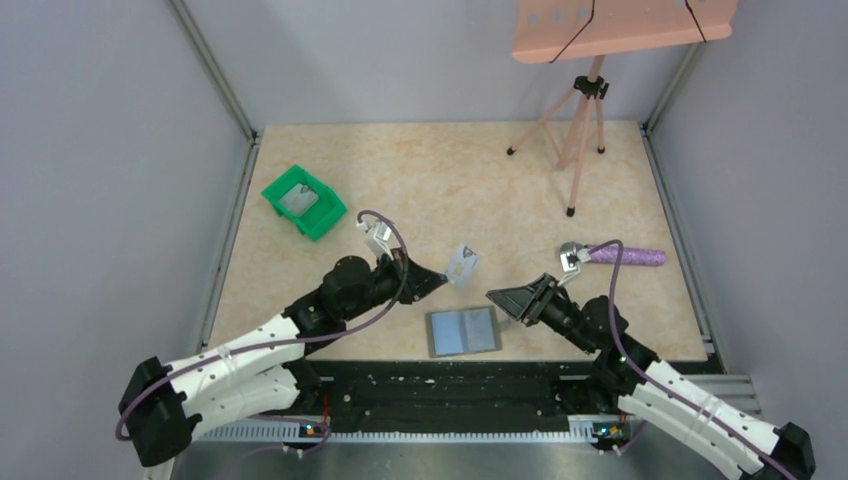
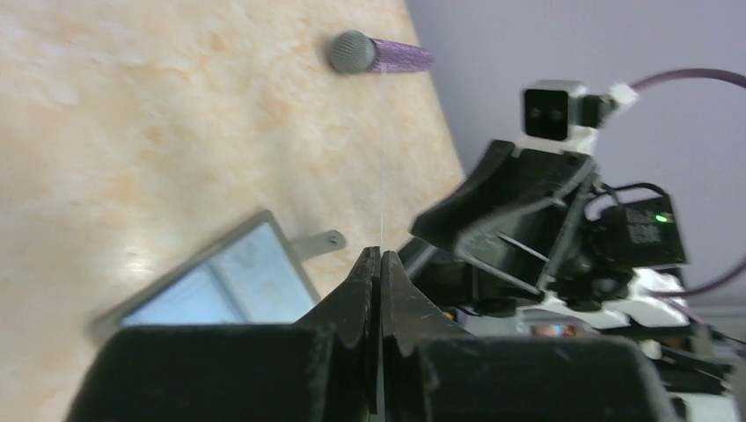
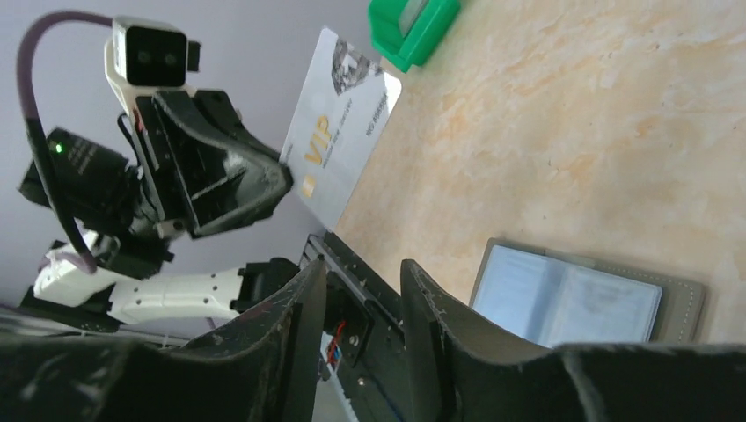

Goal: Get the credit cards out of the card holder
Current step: Remove the credit card from the card holder, then place the credit card in the storage box.

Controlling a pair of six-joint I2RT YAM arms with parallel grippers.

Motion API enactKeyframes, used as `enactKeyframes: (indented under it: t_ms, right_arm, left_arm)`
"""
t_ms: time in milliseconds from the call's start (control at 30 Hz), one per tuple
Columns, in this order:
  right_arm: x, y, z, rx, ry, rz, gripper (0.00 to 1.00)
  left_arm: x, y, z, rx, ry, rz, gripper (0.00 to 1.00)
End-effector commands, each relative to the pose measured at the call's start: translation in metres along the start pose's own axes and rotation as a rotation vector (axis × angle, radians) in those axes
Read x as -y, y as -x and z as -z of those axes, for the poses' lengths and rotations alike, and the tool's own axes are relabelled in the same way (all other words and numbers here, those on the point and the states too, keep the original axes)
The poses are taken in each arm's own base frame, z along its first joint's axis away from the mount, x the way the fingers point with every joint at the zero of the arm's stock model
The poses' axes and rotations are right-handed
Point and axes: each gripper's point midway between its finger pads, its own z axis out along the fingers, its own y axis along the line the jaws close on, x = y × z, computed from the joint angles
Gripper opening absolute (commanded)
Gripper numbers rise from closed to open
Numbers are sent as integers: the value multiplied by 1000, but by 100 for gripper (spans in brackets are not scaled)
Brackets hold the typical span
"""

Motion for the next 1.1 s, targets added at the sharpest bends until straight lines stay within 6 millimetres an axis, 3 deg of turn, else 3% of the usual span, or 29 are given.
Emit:
enactKeyframes:
  t_ms: [0,167,267,400,600,833,933,1067]
  right_arm:
    - [-17,0,5,-54,41,146,41]
    - [-13,-8,4,-96,40,172,65]
    - [-13,-7,-1,-105,46,242,72]
    - [-19,3,-19,-145,17,403,77]
    - [-43,20,-50,-255,104,496,79]
    - [-57,6,-64,-429,298,468,75]
    - [-52,-1,-71,-459,321,438,74]
    - [-60,-15,-72,-537,438,375,68]
  left_arm:
    - [-27,30,18,-5,202,-161,0]
    - [-53,72,42,-38,279,-135,0]
    - [-46,83,49,-84,208,-121,0]
    - [-24,73,46,-206,93,-143,0]
    - [-17,48,53,-327,9,-96,0]
    - [-12,23,62,-396,-84,-57,0]
    - [-11,19,65,-409,-104,-61,0]
    - [-8,15,67,-431,-132,-55,0]
